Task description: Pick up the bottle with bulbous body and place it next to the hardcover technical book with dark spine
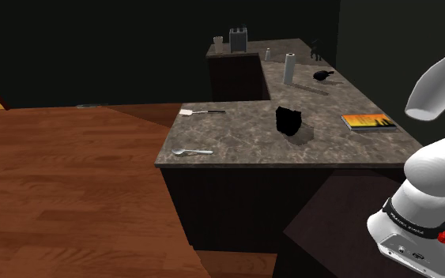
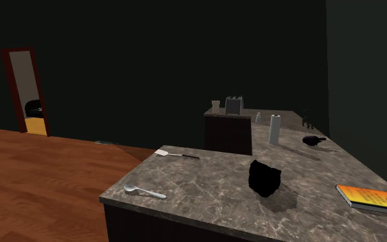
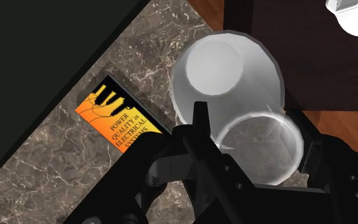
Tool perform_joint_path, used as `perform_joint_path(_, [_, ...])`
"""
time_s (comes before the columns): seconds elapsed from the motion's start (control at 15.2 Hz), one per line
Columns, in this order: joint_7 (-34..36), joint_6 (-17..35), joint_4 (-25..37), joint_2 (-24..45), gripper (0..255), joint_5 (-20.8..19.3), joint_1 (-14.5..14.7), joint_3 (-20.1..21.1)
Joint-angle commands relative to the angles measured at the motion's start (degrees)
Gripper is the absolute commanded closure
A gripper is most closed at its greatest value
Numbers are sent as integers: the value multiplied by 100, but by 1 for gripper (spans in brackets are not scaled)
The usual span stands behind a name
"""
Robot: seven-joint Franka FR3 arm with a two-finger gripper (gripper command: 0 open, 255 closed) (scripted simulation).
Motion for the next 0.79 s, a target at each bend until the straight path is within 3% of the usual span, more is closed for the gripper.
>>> perform_joint_path(0.0, [44, 139, -213, -76, 255, -31, -22, -16])
perform_joint_path(0.73, [204, 873, -1171, -308, 255, -224, -114, -211])
